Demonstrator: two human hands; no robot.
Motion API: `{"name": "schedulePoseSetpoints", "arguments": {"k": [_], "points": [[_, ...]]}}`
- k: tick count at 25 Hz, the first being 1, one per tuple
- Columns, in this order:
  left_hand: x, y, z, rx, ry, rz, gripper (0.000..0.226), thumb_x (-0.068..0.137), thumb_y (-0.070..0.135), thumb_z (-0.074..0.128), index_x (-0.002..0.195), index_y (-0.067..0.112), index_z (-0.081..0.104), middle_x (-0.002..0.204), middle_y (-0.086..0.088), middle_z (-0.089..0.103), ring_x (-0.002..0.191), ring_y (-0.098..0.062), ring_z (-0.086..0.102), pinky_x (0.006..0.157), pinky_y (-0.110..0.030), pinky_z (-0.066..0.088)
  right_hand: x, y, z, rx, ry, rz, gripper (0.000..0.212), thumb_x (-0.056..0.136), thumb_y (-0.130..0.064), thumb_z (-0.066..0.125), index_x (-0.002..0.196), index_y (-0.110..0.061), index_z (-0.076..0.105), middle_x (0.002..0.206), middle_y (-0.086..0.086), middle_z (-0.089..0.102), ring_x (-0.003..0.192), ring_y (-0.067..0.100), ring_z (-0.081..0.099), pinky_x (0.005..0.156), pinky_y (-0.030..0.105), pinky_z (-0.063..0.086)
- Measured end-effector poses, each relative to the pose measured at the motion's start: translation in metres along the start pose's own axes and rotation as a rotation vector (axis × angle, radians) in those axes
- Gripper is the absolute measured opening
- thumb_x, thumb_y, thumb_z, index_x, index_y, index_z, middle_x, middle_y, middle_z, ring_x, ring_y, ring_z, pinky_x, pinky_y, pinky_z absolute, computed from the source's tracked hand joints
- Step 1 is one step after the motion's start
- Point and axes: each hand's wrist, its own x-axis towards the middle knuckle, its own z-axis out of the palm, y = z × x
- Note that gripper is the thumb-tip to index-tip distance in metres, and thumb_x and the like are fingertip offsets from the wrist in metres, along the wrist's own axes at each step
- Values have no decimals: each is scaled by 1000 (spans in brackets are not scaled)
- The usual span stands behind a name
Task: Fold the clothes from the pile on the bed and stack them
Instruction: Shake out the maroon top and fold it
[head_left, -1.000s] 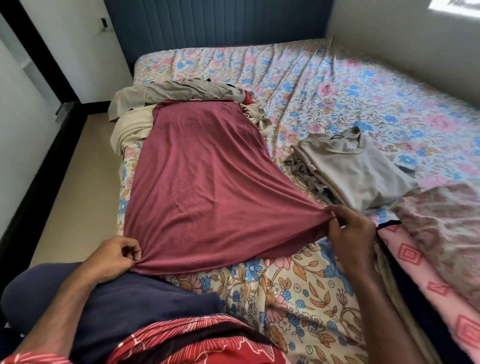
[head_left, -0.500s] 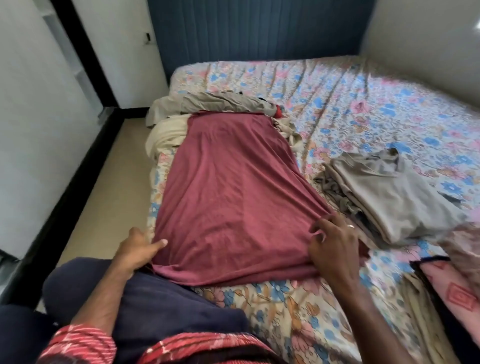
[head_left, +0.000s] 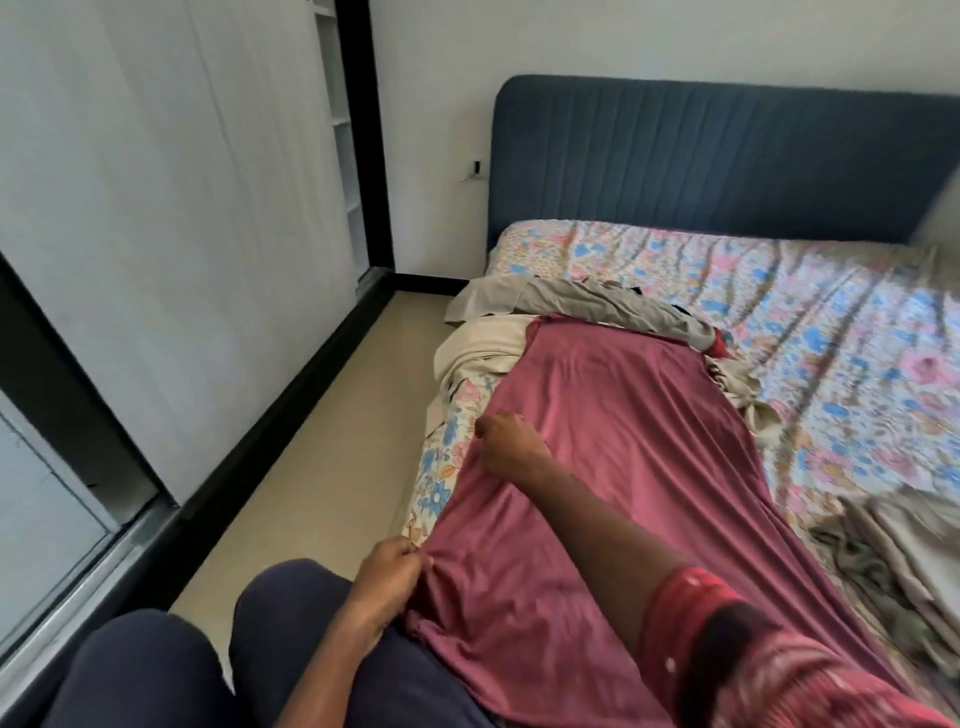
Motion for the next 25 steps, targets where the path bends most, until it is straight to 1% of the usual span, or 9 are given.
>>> {"name": "schedulePoseSetpoints", "arguments": {"k": [3,7,9,12,15,17,20,22,25], "points": [[-4,-3,-1,9,-4,47,23,78,22,78,89,11,60,86,1,71,74,-17,67,60,-27,50,30,-17,21,35,-51,92,42,96,-36,58,132,-14,57,128,15,62,116,37,61,98,49,54],[-2,-6,2,3,-145,142,34,73,16,87,100,14,66,93,-5,77,79,-18,76,69,-29,61,61,-15,25,81,-11,177,35,90,-20,57,124,-14,58,116,11,65,105,33,65,90,46,58],[2,-5,4,-26,-45,196,23,78,19,87,92,14,69,87,-3,77,77,-13,73,65,-20,56,80,3,14,112,68,146,33,90,-10,53,122,-14,61,117,10,67,98,30,66,89,45,59],[18,-2,6,-129,189,212,18,84,22,83,86,16,67,85,-4,73,79,-16,69,62,-18,52,109,42,-4,37,33,26,52,93,-11,60,144,-16,53,141,8,54,119,31,61,100,46,53],[50,6,3,-166,196,256,10,91,18,76,94,23,68,91,-1,71,80,-12,69,67,-25,58,141,71,-16,-55,-5,8,53,96,-16,58,148,-15,48,145,13,53,127,36,57,103,46,48],[80,17,3,-145,130,310,13,96,15,70,100,27,70,98,5,71,85,-3,66,69,-19,56,157,87,-16,-59,18,16,39,93,-12,60,132,-12,62,131,15,64,119,37,62,98,43,51],[125,43,8,-84,122,424,17,98,14,65,103,27,75,101,12,71,87,-1,65,77,-18,53,146,109,4,185,212,110,13,83,-5,71,82,-18,72,89,5,72,86,28,69,78,33,51],[159,70,23,-23,126,502,20,99,12,62,105,25,75,103,12,72,90,0,63,82,-17,49,136,125,23,412,379,130,12,79,-6,80,81,-18,75,83,-2,66,70,9,62,74,26,49],[207,114,47,71,128,581,27,101,12,57,121,20,73,115,8,70,101,-6,64,89,-17,50,132,130,34,567,480,41,8,71,-11,75,75,-16,71,87,-3,62,72,-2,59,69,13,43]]}}
